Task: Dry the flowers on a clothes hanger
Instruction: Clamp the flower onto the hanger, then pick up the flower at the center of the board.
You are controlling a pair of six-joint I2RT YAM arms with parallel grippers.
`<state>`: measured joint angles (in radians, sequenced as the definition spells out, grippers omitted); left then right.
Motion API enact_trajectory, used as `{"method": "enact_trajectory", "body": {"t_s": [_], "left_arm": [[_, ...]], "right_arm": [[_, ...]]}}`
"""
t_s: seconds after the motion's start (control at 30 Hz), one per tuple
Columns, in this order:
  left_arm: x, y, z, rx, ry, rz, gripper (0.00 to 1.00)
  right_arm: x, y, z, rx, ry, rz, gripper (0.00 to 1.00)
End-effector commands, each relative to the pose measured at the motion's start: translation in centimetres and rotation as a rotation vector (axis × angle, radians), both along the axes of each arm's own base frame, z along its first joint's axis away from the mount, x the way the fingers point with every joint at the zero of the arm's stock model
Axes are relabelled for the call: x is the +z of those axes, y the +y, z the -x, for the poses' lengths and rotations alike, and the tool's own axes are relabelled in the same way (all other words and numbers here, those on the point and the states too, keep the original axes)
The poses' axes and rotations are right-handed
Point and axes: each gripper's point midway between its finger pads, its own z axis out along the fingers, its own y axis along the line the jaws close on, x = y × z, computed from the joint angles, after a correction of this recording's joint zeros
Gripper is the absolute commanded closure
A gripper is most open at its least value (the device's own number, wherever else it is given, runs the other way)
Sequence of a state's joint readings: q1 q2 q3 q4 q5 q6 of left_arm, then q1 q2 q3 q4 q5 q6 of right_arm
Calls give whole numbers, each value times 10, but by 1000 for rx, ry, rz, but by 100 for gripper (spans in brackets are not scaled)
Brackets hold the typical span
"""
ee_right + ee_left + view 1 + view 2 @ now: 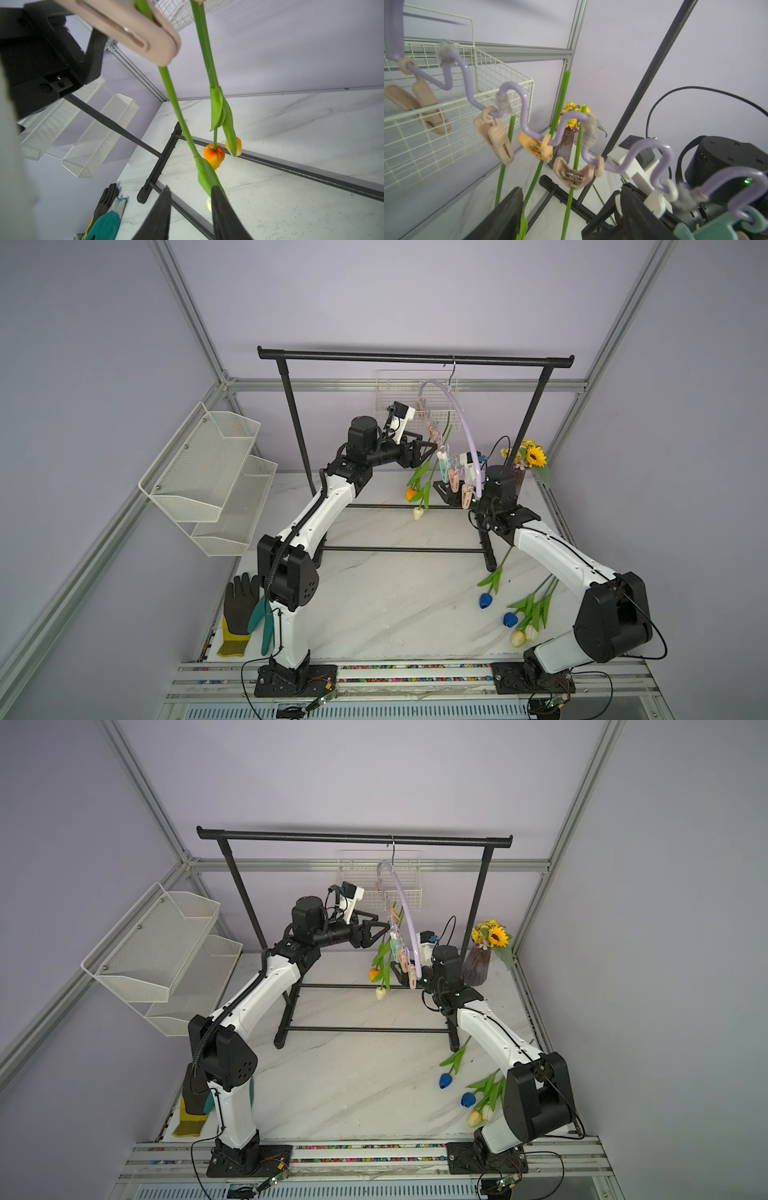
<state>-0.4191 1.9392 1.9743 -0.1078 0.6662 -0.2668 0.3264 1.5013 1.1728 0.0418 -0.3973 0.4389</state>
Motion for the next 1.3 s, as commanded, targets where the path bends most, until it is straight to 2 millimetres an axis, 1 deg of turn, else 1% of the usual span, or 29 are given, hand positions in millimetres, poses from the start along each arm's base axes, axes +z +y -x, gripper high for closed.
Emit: {"method": "enact_trajectory", "body": {"t_s": [0.0,0.1,0.2,0.23,0.27,0.3,0.43,0.6,0.63,0.67,0.73,0.77,0.9,0.97,1.03,1.1,1.17,1.2,1.23,1.27], "left_arm": [[26,13,16,26,-57,5,26],[21,18,20,44,-36,-7,26],[11,23,28,54,0,-25,26],[5,25,30,62,18,-33,26],[0,28,34,74,34,-39,27],[-4,30,37,82,47,-43,27],[-28,32,59,95,102,-70,27],[-62,26,96,98,162,-117,28],[-70,24,104,93,176,-124,28],[-79,21,112,87,193,-131,28],[-94,16,127,73,217,-148,28],[-102,12,137,59,228,-160,28],[-136,0,164,34,283,-212,29],[-135,-3,180,21,277,-210,29],[-142,-11,191,2,283,-218,30],[-148,-21,203,-23,281,-222,30],[-152,-35,212,-51,281,-221,30],[-151,-42,218,-71,274,-218,30],[-164,-53,221,-91,289,-240,30],[-169,-64,226,-111,289,-254,30]], "right_arm": [[-8,-7,11,-17,10,39,64],[-18,-12,20,-30,41,58,64],[-31,-19,33,-41,86,77,64],[-40,-21,37,-46,114,87,64],[-36,-25,43,-56,112,84,64],[-39,-28,48,-65,123,86,64],[-51,-40,70,-101,167,87,64],[-71,-55,89,-156,215,85,63],[-75,-57,92,-169,225,85,62],[-81,-60,94,-179,237,89,58],[-88,-65,97,-204,251,89,53],[-90,-66,99,-212,254,90,53],[-102,-77,101,-271,277,94,51],[-106,-81,102,-297,289,94,48],[-109,-87,102,-338,294,92,43],[-110,-94,102,-379,295,94,43],[-110,-104,101,-436,288,94,41],[-110,-110,101,-469,285,97,41],[-110,-117,101,-508,281,99,39],[-109,-124,101,-549,276,100,39]]}}
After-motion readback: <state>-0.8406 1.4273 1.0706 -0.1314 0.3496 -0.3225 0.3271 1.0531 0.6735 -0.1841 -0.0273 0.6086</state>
